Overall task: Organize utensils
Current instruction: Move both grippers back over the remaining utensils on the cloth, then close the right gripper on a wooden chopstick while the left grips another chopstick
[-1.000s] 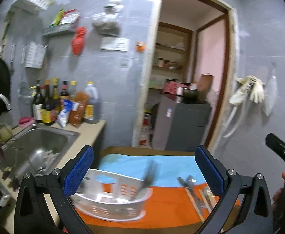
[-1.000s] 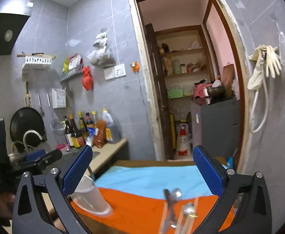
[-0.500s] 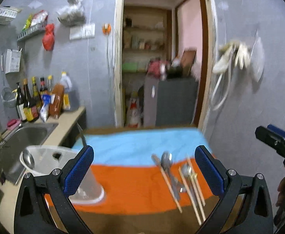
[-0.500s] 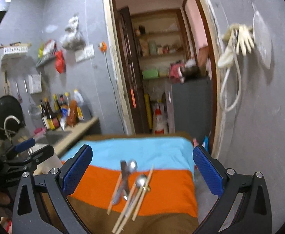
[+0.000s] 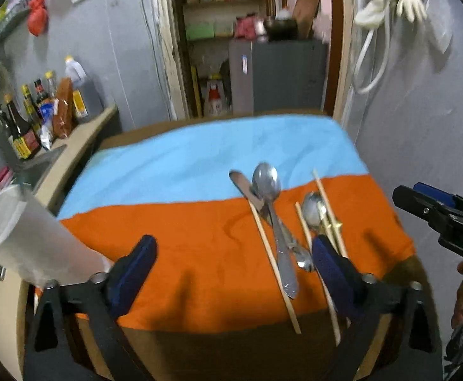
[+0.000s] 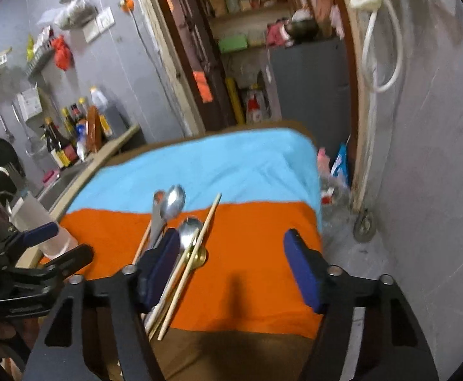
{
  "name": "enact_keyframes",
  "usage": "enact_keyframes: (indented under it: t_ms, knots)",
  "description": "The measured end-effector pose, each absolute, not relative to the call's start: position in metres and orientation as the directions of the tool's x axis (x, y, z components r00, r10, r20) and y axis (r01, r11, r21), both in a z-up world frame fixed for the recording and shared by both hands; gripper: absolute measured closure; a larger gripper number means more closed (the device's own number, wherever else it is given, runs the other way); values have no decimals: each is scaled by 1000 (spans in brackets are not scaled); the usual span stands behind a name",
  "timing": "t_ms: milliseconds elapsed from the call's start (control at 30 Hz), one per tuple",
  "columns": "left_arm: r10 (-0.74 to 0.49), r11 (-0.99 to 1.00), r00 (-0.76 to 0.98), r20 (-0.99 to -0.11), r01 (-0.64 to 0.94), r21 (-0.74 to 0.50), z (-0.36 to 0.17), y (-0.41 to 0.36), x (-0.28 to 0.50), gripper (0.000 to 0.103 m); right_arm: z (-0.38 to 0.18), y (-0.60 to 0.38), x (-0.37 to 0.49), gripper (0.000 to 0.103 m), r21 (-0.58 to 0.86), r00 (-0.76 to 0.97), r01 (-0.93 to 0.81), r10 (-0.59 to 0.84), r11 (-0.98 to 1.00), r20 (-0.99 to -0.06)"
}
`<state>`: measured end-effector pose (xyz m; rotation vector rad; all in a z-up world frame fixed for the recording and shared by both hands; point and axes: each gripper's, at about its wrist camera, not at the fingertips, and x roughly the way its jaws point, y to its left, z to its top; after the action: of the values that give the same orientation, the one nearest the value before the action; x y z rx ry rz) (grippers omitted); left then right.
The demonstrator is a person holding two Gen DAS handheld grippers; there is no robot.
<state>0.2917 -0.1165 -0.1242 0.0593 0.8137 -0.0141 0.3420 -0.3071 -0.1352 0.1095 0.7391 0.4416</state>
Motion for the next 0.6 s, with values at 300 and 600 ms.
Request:
enact_keyframes:
  t_ms: [300, 600]
  knots:
    - [-38, 999, 538, -842, 31, -25, -169, -100, 333, 69, -161, -284, 377, 70, 254, 562, -406, 459, 878, -688]
    - [-134, 991, 530, -837, 77, -110, -169, -84, 349, 74, -172, -260, 412, 75, 276, 513, -415, 474, 867, -716]
